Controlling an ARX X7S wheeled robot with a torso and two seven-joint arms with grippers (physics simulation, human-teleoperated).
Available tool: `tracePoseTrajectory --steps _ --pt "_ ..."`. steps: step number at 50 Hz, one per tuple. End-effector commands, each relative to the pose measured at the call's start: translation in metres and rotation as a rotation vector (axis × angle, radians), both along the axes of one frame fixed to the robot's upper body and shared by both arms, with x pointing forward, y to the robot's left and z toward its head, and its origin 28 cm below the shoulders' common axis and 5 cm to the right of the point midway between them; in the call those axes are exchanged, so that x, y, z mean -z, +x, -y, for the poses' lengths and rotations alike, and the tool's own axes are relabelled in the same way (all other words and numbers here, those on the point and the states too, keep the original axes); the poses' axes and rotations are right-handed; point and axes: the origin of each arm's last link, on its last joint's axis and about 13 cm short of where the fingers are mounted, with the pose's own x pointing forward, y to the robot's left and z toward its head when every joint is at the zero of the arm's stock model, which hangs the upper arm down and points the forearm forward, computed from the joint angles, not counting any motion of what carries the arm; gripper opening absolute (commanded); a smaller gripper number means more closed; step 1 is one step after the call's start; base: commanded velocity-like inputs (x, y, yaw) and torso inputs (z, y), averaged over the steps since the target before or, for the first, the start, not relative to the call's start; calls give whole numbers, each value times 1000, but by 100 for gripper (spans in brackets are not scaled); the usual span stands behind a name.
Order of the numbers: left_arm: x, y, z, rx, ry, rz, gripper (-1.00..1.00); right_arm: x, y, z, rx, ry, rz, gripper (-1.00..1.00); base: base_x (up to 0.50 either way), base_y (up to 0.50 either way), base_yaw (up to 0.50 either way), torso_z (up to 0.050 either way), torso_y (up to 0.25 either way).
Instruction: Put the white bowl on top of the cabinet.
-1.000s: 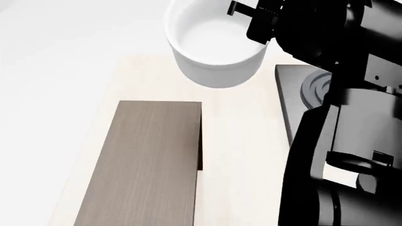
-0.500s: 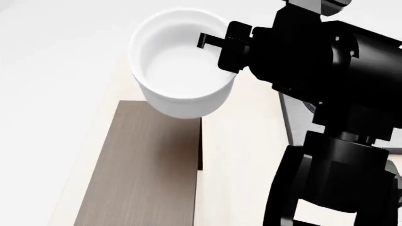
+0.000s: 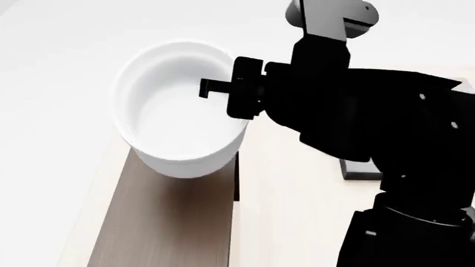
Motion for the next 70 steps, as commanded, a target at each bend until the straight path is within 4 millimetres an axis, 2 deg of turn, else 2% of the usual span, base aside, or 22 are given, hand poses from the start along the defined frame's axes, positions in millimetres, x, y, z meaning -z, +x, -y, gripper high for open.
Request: tracePoseTrajectory --steps 1,23,43,61,62,70 --pt "0 0 0 0 1 -1 100 0 -15 -9 -104 10 29 -100 0 0 0 0 0" --pt "1 0 0 1 1 -2 100 13 -19 -19 -139 -6 -33 -100 0 0 0 0 1" --pt "0 0 0 0 1 0 100 31 -7 -19 -112 -19 -64 -100 0 0 0 0 1" --pt "0 -1 0 -1 0 1 100 42 -5 -21 -147 -42 -47 -100 0 0 1 0 0" --pt "0 -1 0 -2 0 0 100 41 -5 -21 -139 -42 -43 100 0 3 3 0 0" --pt "0 0 0 -2 -1 1 100 36 -6 -20 -166 -24 8 100 0 0 0 0 0"
